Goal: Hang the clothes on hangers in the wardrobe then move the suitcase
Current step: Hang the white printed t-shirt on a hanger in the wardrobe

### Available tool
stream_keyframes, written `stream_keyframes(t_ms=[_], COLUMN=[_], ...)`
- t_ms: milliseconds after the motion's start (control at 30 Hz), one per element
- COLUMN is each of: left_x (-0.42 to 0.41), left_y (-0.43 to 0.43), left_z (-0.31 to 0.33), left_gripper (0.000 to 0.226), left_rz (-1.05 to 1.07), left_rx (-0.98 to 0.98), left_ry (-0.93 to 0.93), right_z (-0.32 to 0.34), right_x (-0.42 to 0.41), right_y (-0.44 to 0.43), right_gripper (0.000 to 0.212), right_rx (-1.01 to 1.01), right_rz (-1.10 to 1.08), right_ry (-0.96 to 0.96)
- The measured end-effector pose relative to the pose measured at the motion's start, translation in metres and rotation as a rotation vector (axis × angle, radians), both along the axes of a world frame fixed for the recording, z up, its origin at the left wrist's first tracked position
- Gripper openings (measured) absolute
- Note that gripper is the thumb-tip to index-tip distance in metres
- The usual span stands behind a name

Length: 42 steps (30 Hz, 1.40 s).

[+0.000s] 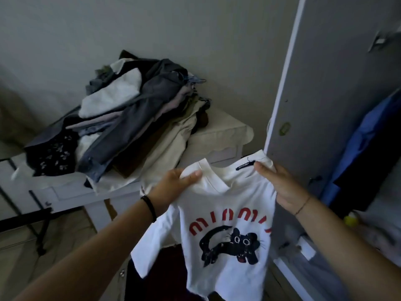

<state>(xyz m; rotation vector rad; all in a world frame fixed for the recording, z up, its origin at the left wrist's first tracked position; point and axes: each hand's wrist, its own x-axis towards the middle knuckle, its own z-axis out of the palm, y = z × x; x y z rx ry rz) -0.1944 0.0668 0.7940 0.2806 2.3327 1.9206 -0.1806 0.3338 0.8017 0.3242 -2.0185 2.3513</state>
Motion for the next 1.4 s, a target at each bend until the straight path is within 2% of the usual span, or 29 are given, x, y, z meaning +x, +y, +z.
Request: stream_keyframes(t_ms=[67, 233, 300, 367, 433, 500, 567, 667, 733, 767, 900, 1000, 1100, 1267, 1400], left_x=[-0.005, -0.016, -0.014, -0.013, -0.014, -0.012, -0.011, -0.013, -0.015, -0.016, -0.023, -0.028, -0.034, -0.05, -0.061], left_y=[0.014, 0.048, 0.063, 0.078, 0.093, 0.11, 0.128, 0.158, 0.18, 0.192, 0.233, 0.266, 0.307, 0.378, 0.433], left_z=[0.007, 0.019, 0.023, 0.025, 0.026, 0.027, 0.026, 0.023, 0.021, 0.021, 0.018, 0.012, 0.006, 0.0, -0.001], left_gripper=[0.045, 0.032, 0.036, 0.042, 0.04, 0.045, 0.053, 0.052, 0.047, 0.043, 0.03, 0.035, 0.024, 0.017, 0.02], left_rz=[0.025, -0.045, -0.128, -0.206, -0.302, -0.383, -0.404, -0.412, -0.418, -0.399, -0.394, -0.409, -0.4, -0.437, -0.434], left_rx=[0.076, 0.056, 0.048, 0.045, 0.02, 0.007, 0.046, 0.129, 0.134, 0.113, -0.087, -0.193, -0.104, 0.112, 0.241], left_ry=[0.023, 0.098, 0.118, 0.097, 0.022, -0.041, -0.073, -0.136, -0.173, -0.166, 0.007, 0.1, 0.048, -0.176, -0.259], right_z=[0.002, 0.002, 0.004, 0.007, 0.005, 0.003, 0.003, 0.006, 0.009, 0.011, 0.008, 0.01, 0.012, 0.015, 0.008], right_x=[0.007, 0.03, 0.042, 0.056, 0.069, 0.08, 0.091, 0.101, 0.108, 0.111, 0.113, 0.114, 0.112, 0.102, 0.085], right_y=[0.012, 0.041, 0.052, 0.059, 0.069, 0.077, 0.086, 0.102, 0.114, 0.12, 0.153, 0.182, 0.219, 0.292, 0.357], right_gripper=[0.045, 0.07, 0.055, 0.021, 0.008, 0.012, 0.003, 0.025, 0.017, 0.01, 0.028, 0.021, 0.023, 0.018, 0.022], right_rx=[0.019, 0.047, 0.069, 0.099, 0.137, 0.161, 0.187, 0.2, 0.177, 0.157, 0.077, 0.058, 0.106, 0.153, 0.353], right_rz=[-0.047, -0.194, -0.254, -0.327, -0.421, -0.509, -0.571, -0.639, -0.679, -0.704, -0.796, -0.797, -0.775, -0.602, -0.606], right_ry=[0.004, -0.029, -0.033, -0.039, -0.048, -0.056, -0.045, -0.022, -0.02, -0.025, -0.023, -0.031, -0.034, -0.117, -0.131])
